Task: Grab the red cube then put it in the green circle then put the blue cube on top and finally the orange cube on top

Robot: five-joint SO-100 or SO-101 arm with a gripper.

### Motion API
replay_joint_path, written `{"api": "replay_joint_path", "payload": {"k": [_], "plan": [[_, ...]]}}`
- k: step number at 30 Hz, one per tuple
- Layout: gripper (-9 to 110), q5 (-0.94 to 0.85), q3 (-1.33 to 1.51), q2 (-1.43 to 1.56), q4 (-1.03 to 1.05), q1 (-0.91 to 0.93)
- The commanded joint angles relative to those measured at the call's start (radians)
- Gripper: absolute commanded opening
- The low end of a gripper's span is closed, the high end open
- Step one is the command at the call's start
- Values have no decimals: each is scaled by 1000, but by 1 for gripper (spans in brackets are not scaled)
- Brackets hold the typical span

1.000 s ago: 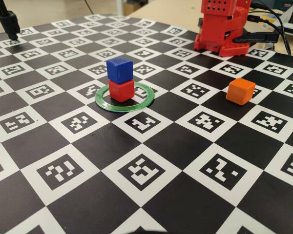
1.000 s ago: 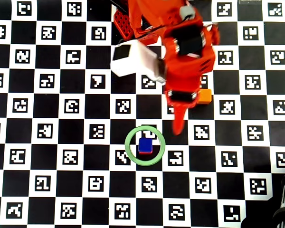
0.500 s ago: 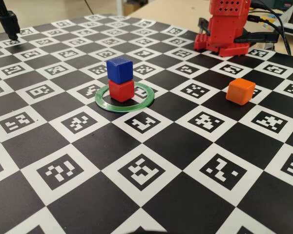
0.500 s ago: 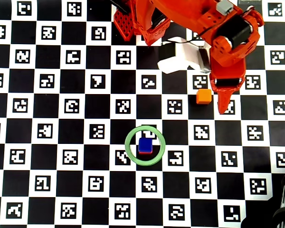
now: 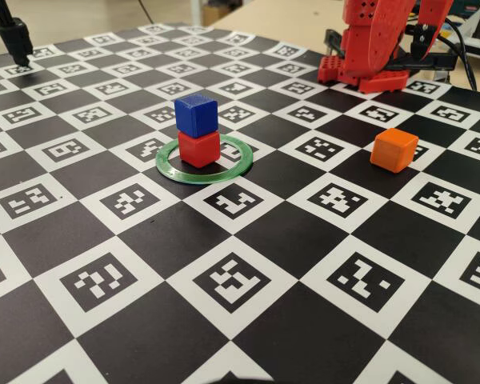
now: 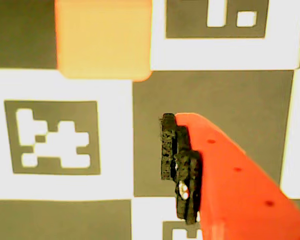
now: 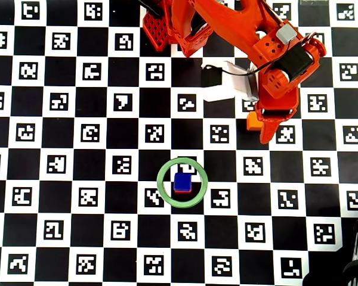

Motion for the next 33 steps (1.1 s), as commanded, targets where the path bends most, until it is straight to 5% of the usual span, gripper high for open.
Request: {"api": "replay_joint_path", "payload": {"k": [1, 33], "plan": [[43, 12, 32, 6, -63, -20], [43, 32, 256, -123, -414, -37]]}}
